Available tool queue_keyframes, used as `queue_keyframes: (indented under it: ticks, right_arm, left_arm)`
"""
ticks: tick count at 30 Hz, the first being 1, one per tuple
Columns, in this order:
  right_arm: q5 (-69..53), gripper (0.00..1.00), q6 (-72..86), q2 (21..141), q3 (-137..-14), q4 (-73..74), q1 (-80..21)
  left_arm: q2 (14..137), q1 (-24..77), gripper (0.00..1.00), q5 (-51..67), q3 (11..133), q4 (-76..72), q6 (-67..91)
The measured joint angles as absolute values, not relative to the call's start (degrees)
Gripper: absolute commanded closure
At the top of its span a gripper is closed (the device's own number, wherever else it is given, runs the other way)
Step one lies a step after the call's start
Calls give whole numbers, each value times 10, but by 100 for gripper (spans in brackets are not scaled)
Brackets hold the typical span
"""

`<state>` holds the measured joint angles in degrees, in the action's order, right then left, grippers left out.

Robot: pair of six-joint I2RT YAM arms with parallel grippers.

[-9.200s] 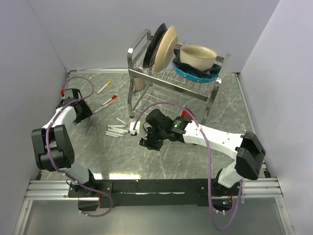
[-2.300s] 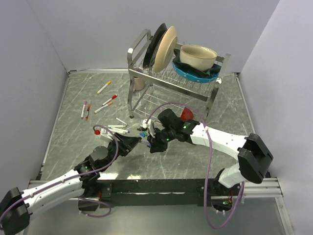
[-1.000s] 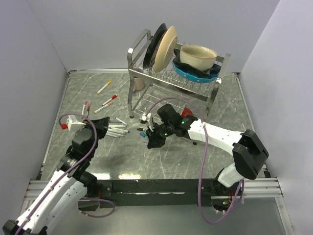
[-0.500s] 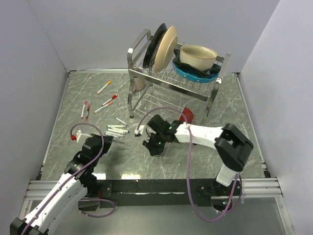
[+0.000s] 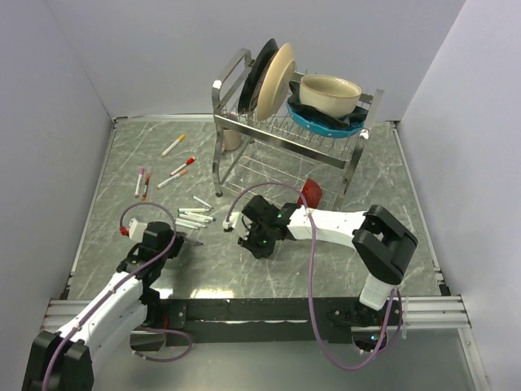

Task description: Open the pen caps

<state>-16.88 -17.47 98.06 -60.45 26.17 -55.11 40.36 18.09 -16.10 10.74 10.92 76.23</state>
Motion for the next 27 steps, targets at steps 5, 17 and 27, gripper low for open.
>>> queue_keyframes:
  ticks: [5,17,27]
  right_arm:
    - [-142,85,-176,994,-607,262,-564]
    - [-79,70,-176,1007,-608,249,-570]
    - [-63,65,-176,1012,-611,245,-570]
  left_arm:
    - [419,157,63,-157,107,104,761]
    - [435,135,56,-152,107,106,761]
    - [432,130,55,-149,107,108,759]
